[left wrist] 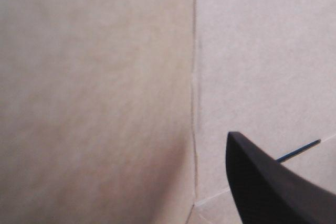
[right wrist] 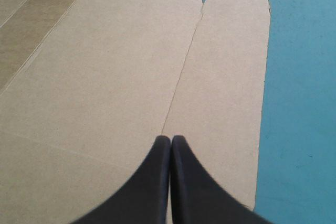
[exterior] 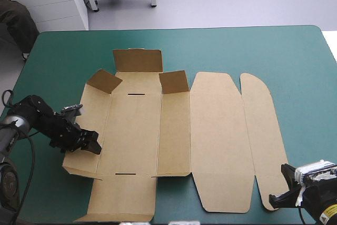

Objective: Fold the box

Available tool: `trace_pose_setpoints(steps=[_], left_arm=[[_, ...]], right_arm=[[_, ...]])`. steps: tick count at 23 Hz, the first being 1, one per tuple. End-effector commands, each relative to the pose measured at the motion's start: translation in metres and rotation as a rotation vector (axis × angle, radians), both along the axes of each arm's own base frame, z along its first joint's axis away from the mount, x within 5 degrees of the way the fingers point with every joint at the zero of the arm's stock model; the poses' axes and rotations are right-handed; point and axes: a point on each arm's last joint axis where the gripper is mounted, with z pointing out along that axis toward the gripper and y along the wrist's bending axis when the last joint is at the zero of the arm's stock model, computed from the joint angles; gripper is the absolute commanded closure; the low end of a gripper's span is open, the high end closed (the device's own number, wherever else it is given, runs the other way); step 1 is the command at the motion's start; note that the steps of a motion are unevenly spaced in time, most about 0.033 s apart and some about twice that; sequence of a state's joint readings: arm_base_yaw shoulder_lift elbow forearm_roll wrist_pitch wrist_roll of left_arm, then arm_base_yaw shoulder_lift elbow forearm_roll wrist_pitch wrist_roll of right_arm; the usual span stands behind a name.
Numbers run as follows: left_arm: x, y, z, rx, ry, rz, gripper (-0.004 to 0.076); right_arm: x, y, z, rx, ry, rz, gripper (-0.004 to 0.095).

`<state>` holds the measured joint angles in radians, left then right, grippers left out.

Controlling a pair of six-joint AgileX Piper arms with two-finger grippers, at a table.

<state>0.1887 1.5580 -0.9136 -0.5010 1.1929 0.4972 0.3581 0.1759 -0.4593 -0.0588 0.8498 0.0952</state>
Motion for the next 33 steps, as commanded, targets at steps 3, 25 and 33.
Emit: trace_pose_setpoints(steps=[3, 25, 33], left_arm=[[-0.004, -0.017, 0.019, -0.107, 0.018, -0.015, 0.0273], [-0.023, -0.02, 0.058, -0.088, -0.118, 0.065, 0.0486], [-0.021, -0.019, 0.055, -0.086, -0.084, 0.096, 0.0588]], right_arm=[[0.003, 0.001, 0.012, 0.012, -0.074, 0.001, 0.0928], [0.003, 0.001, 0.012, 0.012, -0.074, 0.001, 0.0928], [0.003, 0.001, 0.012, 0.012, -0.074, 0.001, 0.0928]])
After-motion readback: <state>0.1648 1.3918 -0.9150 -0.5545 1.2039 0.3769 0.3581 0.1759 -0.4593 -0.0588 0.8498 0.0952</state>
